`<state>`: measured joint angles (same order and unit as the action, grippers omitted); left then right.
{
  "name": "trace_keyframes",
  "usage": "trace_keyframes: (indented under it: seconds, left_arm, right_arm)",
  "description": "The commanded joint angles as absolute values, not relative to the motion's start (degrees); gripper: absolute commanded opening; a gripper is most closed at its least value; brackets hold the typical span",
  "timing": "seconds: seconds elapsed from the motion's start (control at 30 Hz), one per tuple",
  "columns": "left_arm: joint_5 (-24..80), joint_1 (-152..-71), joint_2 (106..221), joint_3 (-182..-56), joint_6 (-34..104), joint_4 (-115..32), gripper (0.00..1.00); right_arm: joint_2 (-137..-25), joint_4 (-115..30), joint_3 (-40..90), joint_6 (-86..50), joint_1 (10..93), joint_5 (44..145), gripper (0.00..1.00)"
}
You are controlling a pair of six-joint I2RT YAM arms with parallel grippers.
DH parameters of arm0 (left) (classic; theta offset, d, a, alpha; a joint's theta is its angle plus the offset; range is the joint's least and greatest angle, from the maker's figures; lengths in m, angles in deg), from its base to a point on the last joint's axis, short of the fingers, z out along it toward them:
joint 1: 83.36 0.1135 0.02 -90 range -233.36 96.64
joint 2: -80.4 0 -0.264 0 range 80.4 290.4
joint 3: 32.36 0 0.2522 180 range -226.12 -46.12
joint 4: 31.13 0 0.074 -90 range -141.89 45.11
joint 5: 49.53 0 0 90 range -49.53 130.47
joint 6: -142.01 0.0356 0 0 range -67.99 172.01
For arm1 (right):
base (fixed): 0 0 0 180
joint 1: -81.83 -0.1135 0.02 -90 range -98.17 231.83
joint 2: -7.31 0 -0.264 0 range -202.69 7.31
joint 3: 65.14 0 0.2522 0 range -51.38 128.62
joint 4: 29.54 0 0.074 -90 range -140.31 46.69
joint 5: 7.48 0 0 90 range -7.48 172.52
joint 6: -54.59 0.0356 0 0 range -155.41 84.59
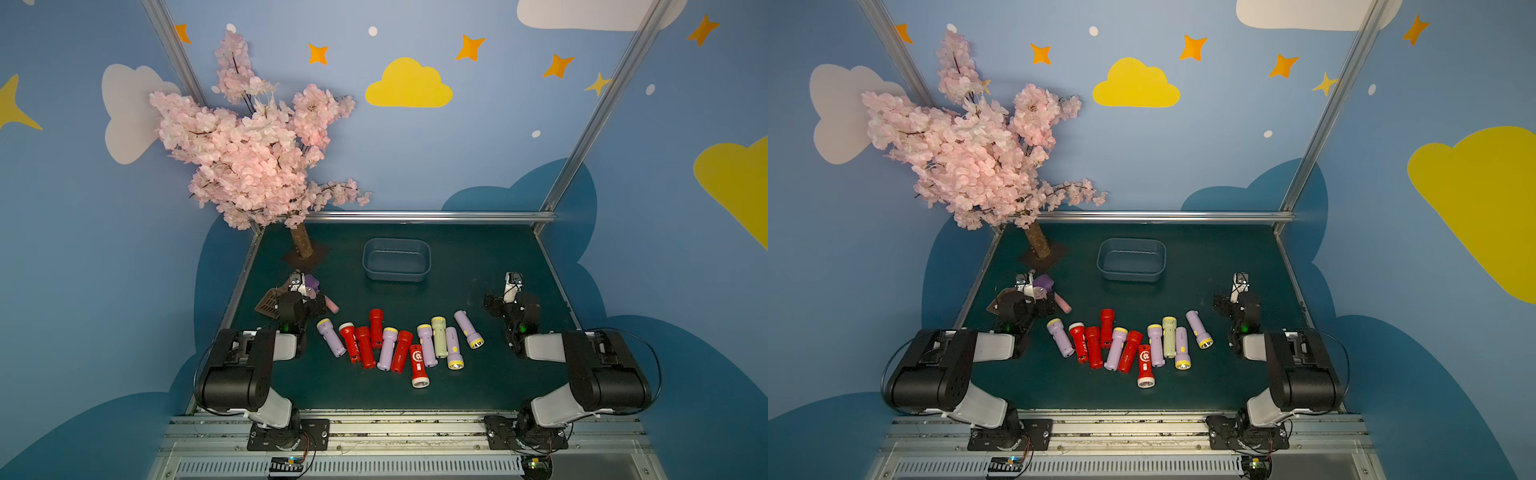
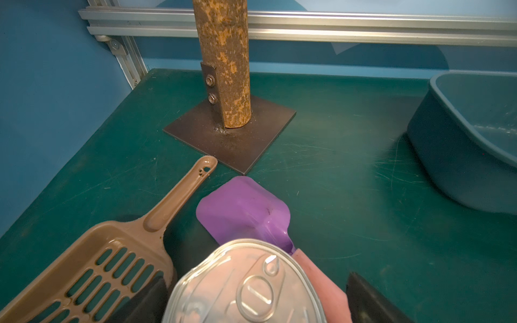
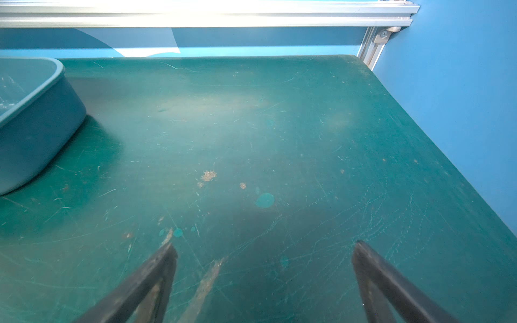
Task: Put the flashlights into the storage boxes
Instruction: Pick up the flashlight from the center of the board.
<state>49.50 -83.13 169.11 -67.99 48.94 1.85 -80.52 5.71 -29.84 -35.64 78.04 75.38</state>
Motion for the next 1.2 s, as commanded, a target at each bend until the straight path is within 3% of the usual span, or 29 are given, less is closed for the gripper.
trace_keyframes:
  seconds: [0.0,0.43,0.57,0.67,0.8,0.93,1.17]
  left_arm:
    - [49.87,-83.19,168.47,-68.89,48.76,1.83,0.99]
    - [49.87,-83.18,168.24,-68.74,48.76,1.79,0.99]
    - [49.57,-83.51,167.65,-69.82,49.46,0.20,0.99]
    - [47.77,-83.95,164.54,-73.61,51.77,-7.69,0.99]
    - [48.05,-85.00,160.11,-81.71,52.82,-23.86,0.99]
    - [45.10,-86.25,156.71,-88.79,53.29,-35.64,0.99]
    - [30.20,-90.37,154.34,-95.00,45.39,-48.84,0.99]
  right_arm:
    - [-80.27,5.48,-29.05,-35.16,78.26,75.84,0.98]
    - [-79.90,5.94,-29.30,-35.40,78.16,76.37,0.98]
    - [-77.80,-1.63,-25.41,-36.61,77.59,76.63,0.98]
    - [-75.32,-27.46,-12.52,-35.54,76.25,74.80,0.98]
    - [-81.41,-55.35,7.05,-31.48,75.12,71.40,0.92]
    - [-85.60,-68.02,15.35,-27.57,71.96,70.15,0.82]
    - [-85.68,-78.62,16.00,-21.07,66.05,79.61,0.64]
